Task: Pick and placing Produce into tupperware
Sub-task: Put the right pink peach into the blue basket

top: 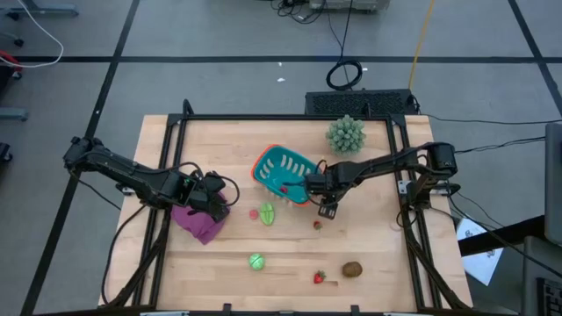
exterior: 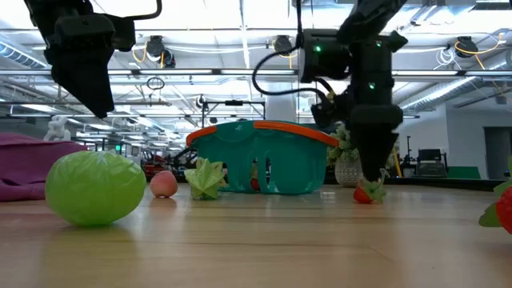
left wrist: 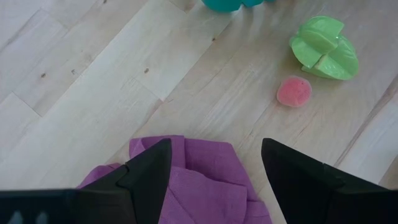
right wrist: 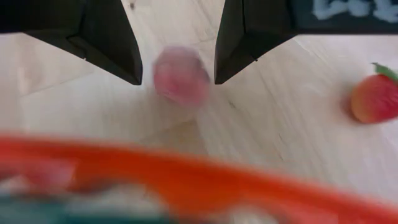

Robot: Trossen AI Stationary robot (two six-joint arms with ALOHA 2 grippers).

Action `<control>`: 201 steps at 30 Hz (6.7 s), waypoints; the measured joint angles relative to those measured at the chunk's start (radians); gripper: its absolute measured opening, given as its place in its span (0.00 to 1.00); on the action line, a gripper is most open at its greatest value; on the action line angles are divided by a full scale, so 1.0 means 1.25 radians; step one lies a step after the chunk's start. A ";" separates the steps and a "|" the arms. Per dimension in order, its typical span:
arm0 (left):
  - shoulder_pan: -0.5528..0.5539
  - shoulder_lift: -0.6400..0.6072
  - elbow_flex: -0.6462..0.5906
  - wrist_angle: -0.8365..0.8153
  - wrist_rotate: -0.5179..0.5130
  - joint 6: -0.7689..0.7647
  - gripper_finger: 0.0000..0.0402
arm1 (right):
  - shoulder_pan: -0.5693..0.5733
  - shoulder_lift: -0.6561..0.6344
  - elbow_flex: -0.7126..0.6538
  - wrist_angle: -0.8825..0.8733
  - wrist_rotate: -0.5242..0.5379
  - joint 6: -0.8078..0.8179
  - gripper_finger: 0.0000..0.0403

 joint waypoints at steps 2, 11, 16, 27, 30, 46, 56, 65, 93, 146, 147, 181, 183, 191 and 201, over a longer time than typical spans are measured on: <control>0.000 0.000 0.000 0.000 0.000 0.000 0.63 | 0.000 0.000 -0.020 0.019 -0.001 0.007 0.48; 0.000 0.000 0.000 0.000 0.000 -0.007 0.63 | 0.002 -0.012 -0.047 0.041 -0.002 0.016 0.48; 0.000 0.000 0.000 0.000 0.000 -0.011 0.63 | 0.002 -0.062 -0.047 0.055 0.012 0.021 0.48; 0.000 0.000 0.000 0.000 0.000 -0.015 0.63 | 0.002 -0.119 -0.047 0.063 0.027 0.032 0.41; 0.000 0.000 0.000 0.000 0.000 -0.015 0.63 | 0.002 -0.119 -0.047 0.063 0.026 0.029 0.40; 0.000 0.000 0.000 0.000 0.005 -0.016 0.63 | 0.002 -0.119 -0.136 0.158 0.022 0.051 0.42; 0.000 0.000 0.000 0.000 0.006 -0.022 0.63 | 0.002 -0.119 -0.136 0.127 0.023 0.051 0.42; 0.000 0.000 0.000 0.000 0.006 -0.022 0.63 | 0.002 -0.119 -0.136 0.132 0.026 0.049 0.42; 0.000 0.000 0.000 0.001 0.006 -0.028 0.63 | -0.012 -0.191 -0.188 0.191 0.085 0.020 0.42; 0.000 0.000 0.000 0.039 -0.010 0.000 0.63 | -0.010 -0.421 -0.243 -0.444 0.022 0.234 0.42; 0.000 0.000 0.000 0.039 -0.010 0.000 0.63 | -0.010 -0.414 -0.243 -0.447 0.020 0.231 0.42; 0.000 0.000 0.000 0.039 -0.018 0.011 0.63 | -0.077 -0.139 -0.245 -0.495 0.020 -0.070 0.42; 0.000 0.000 0.000 0.039 -0.017 0.011 0.63 | -0.083 -0.139 -0.250 -0.494 0.021 -0.079 0.42; 0.000 0.000 0.000 0.039 -0.018 0.010 0.63 | -0.089 -0.139 -0.261 -0.475 0.021 -0.097 0.42; 0.000 0.000 0.000 0.039 -0.017 0.004 0.63 | -0.089 -0.139 -0.264 -0.464 0.021 -0.102 0.42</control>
